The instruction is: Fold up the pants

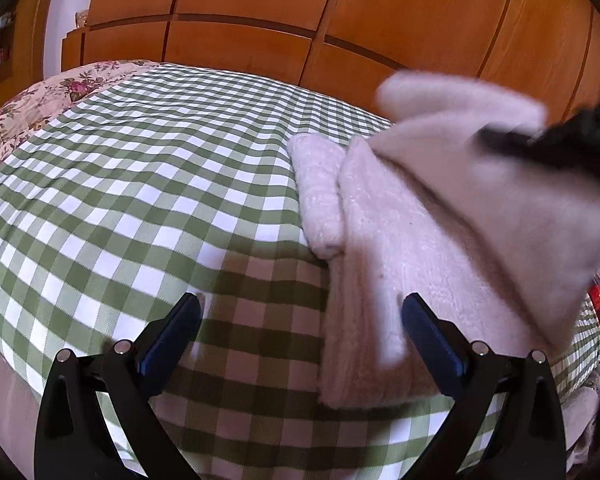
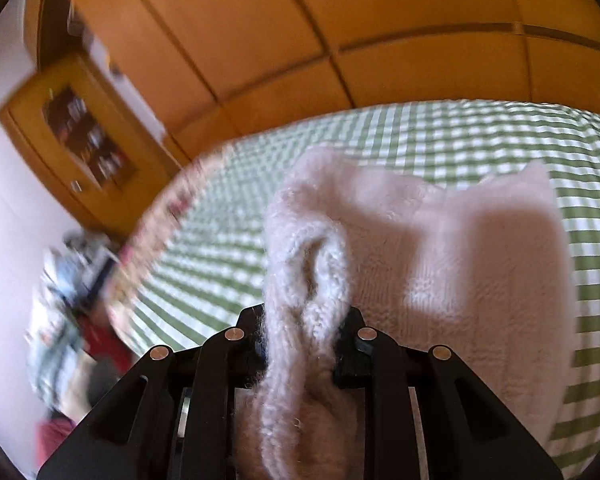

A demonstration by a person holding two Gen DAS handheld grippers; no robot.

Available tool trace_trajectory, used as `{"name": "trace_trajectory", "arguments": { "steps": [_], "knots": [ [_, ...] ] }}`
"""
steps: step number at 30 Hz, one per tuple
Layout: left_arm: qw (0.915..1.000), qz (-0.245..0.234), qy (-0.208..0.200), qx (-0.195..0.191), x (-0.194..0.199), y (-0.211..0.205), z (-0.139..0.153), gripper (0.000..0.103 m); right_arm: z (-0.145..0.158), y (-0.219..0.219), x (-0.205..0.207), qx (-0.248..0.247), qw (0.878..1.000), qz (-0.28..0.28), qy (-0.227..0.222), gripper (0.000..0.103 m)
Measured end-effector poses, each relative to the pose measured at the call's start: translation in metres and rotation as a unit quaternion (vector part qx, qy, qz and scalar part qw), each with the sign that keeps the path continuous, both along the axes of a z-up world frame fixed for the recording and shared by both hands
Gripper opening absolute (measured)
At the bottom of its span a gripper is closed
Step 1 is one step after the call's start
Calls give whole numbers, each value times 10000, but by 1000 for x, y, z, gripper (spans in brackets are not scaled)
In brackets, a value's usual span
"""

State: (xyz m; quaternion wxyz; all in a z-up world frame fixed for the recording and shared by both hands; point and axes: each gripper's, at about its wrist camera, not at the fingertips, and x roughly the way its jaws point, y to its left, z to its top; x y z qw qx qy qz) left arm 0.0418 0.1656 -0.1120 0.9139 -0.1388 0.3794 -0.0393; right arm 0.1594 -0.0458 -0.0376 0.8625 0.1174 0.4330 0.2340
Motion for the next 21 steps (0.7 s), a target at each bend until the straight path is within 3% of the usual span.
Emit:
{"name": "trace_trajectory", "arguments": {
  "steps": [3,5,6,7,14,18,21],
  "knots": [
    [10000,22,-70,-62,-6,6,0,101,-24,21,-2,-512,9985,163,68,24],
    [9998,53,-119,-135,-9,10,1,101,-29,28,-9,-506,9983,279,-76,40],
    [9997,74,-141,-170,-11,12,1,101,-27,30,-16,-385,9984,391,-135,55],
    [9995,117,-167,-228,-12,15,1,101,-24,31,-18,-273,9982,497,-171,64],
    [9943,525,-282,-882,-21,43,5,101,-2,-8,-60,876,9919,860,-328,66],
    [9850,544,-403,-1586,-20,53,20,100,12,-56,-92,622,9931,225,-971,66],
    [9766,147,-322,-2119,-5,43,35,100,10,-95,-99,429,9926,-510,-1016,63]
  ]
}}
